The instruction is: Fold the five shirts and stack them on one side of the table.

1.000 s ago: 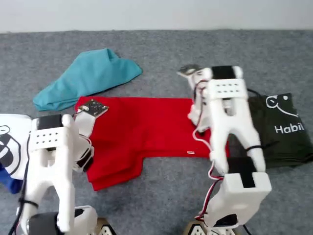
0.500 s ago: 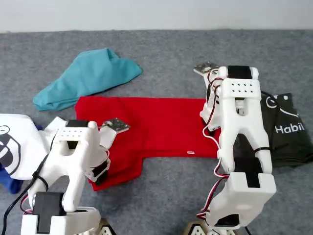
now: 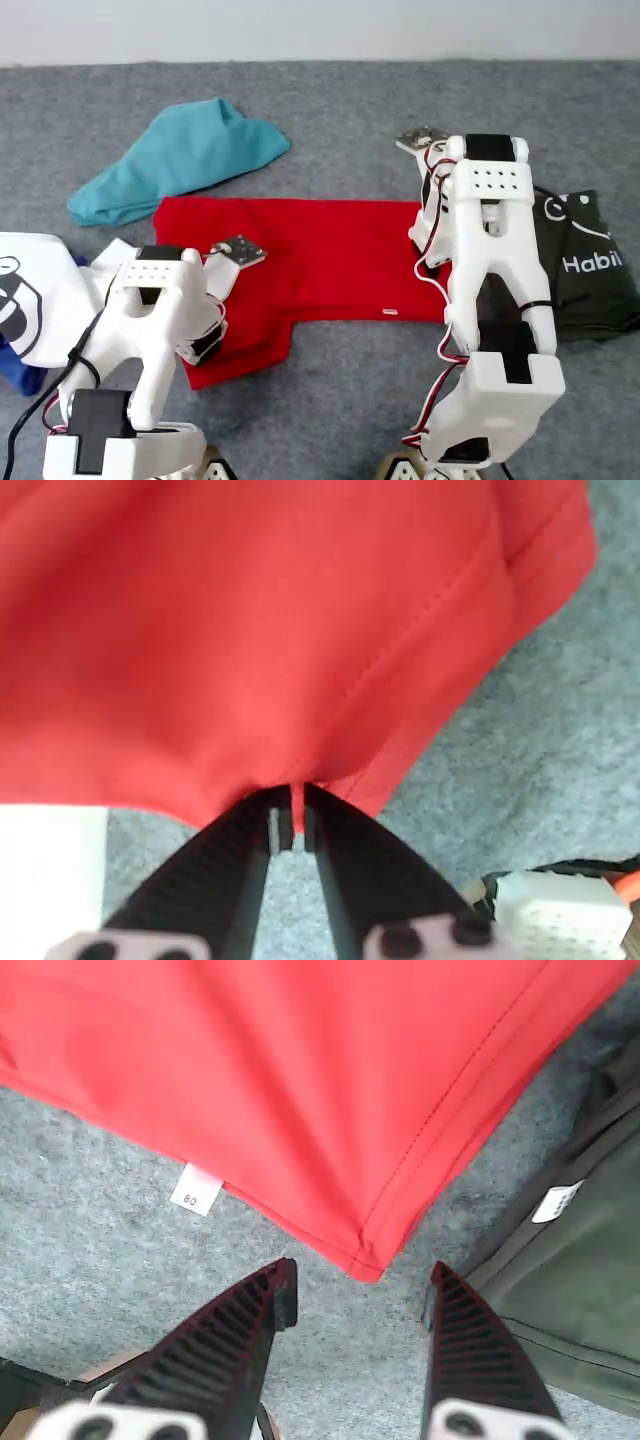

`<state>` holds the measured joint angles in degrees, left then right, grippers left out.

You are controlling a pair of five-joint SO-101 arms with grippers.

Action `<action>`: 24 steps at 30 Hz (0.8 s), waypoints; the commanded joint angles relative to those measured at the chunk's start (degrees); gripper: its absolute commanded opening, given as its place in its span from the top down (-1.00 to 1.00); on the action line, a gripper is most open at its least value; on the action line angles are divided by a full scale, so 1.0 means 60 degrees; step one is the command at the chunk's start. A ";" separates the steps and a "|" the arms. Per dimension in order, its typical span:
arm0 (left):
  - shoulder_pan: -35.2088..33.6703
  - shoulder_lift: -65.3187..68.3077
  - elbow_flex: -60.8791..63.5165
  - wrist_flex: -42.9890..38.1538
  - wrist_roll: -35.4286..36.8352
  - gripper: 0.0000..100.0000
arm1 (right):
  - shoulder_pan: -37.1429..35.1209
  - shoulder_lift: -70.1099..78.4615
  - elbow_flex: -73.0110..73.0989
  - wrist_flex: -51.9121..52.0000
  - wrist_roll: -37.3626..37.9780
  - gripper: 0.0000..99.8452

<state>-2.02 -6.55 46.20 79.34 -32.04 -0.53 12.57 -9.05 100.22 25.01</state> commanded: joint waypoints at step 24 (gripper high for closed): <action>0.2139 -0.0088 -0.0242 0.1421 -0.0557 0.98 | -0.0755 -0.0095 -0.0278 0.0183 0.0015 0.59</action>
<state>7.56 -6.55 46.20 86.90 -34.68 -4.92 12.57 -9.05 100.22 25.01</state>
